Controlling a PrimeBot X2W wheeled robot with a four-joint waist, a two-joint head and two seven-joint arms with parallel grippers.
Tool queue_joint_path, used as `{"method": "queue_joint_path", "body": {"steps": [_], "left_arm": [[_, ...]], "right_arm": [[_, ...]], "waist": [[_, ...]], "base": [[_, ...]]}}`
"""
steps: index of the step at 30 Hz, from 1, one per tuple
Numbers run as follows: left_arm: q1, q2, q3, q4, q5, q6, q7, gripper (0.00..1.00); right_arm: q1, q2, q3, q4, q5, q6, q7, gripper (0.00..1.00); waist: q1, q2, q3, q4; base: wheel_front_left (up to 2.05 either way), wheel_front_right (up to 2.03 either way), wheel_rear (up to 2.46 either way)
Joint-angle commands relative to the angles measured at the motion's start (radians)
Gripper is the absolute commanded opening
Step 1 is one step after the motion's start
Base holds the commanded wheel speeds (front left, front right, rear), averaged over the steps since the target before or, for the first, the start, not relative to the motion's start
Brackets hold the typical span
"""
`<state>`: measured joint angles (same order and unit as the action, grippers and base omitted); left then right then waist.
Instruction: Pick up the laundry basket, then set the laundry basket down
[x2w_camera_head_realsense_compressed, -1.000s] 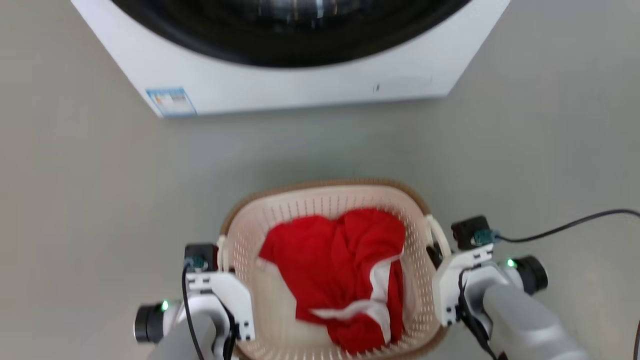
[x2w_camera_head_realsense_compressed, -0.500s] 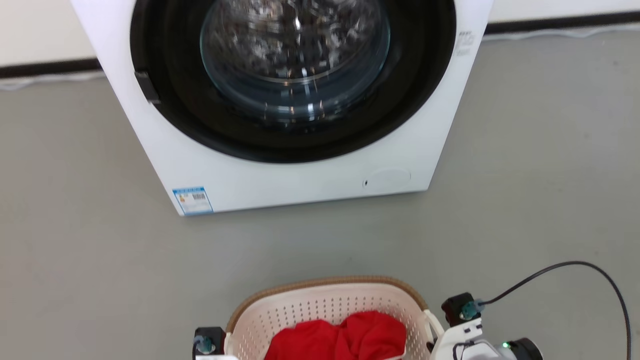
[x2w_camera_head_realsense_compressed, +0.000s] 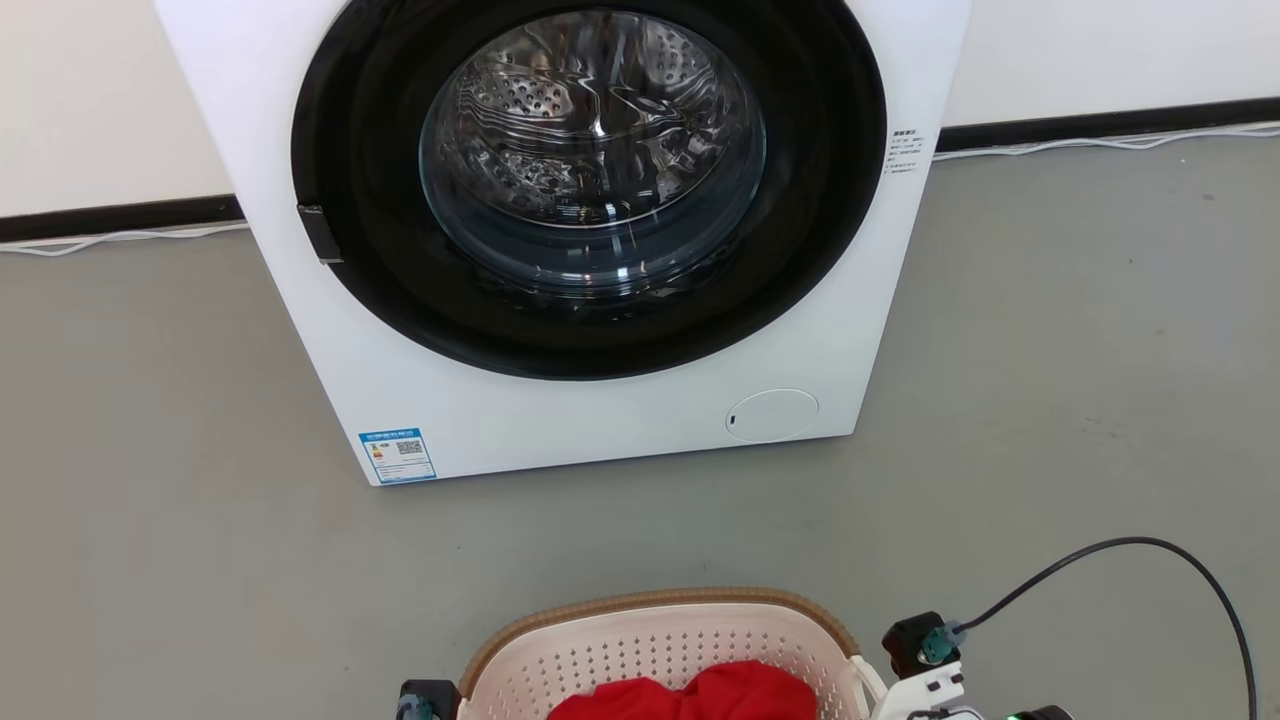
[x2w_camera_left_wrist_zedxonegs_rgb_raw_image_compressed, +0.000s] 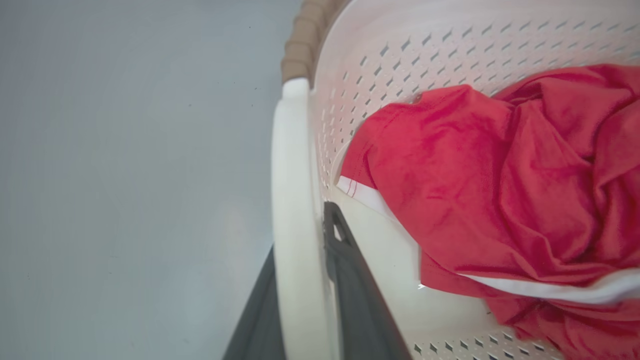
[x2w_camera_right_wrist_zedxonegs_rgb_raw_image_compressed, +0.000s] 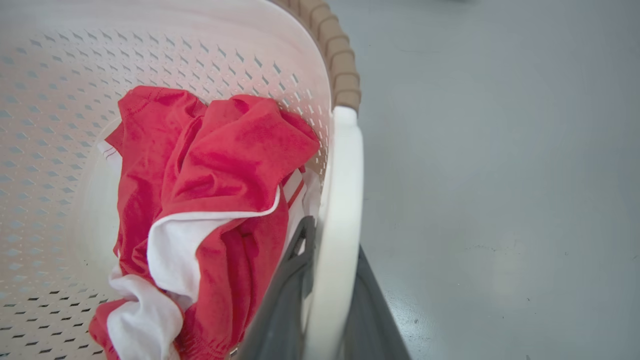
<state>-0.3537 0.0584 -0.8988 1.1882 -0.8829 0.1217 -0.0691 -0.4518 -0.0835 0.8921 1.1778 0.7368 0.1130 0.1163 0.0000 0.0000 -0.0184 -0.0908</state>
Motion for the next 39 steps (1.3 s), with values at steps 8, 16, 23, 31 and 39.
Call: {"method": "queue_joint_path", "body": {"steps": [8, 16, 23, 31, 39], "left_arm": [[-0.045, -0.008, -0.031, -0.025, -0.035, -0.010, -0.015, 0.00], [-0.051, -0.008, -0.062, -0.014, -0.070, -0.008, -0.028, 0.00], [-0.057, -0.008, -0.089, -0.008, -0.095, -0.008, -0.038, 0.00], [-0.061, -0.008, -0.114, -0.001, -0.126, -0.009, -0.047, 0.00], [-0.064, -0.008, -0.133, 0.002, -0.152, -0.009, -0.056, 0.00]], "right_arm": [[-0.014, 0.033, 0.048, -0.019, 0.038, 0.018, 0.008, 0.00], [-0.021, 0.033, 0.073, -0.017, 0.066, 0.018, 0.006, 0.00], [-0.029, 0.033, 0.094, -0.010, 0.085, 0.018, 0.001, 0.00], [-0.036, 0.033, 0.114, -0.002, 0.106, 0.018, 0.000, 0.00], [-0.047, 0.033, 0.129, 0.007, 0.118, 0.018, -0.002, 0.00]], "waist": [[0.0000, 0.0000, 0.005, 0.007], [0.0000, 0.0000, 0.009, 0.009], [0.0000, 0.0000, 0.009, 0.005], [0.0000, 0.0000, 0.006, -0.005], [0.0000, 0.0000, 0.006, -0.018]], "base": [[0.00, 0.00, 0.00], [0.00, 0.00, 0.00], [0.00, 0.00, 0.00], [0.00, 0.00, 0.00], [0.00, 0.00, 0.00]]}}
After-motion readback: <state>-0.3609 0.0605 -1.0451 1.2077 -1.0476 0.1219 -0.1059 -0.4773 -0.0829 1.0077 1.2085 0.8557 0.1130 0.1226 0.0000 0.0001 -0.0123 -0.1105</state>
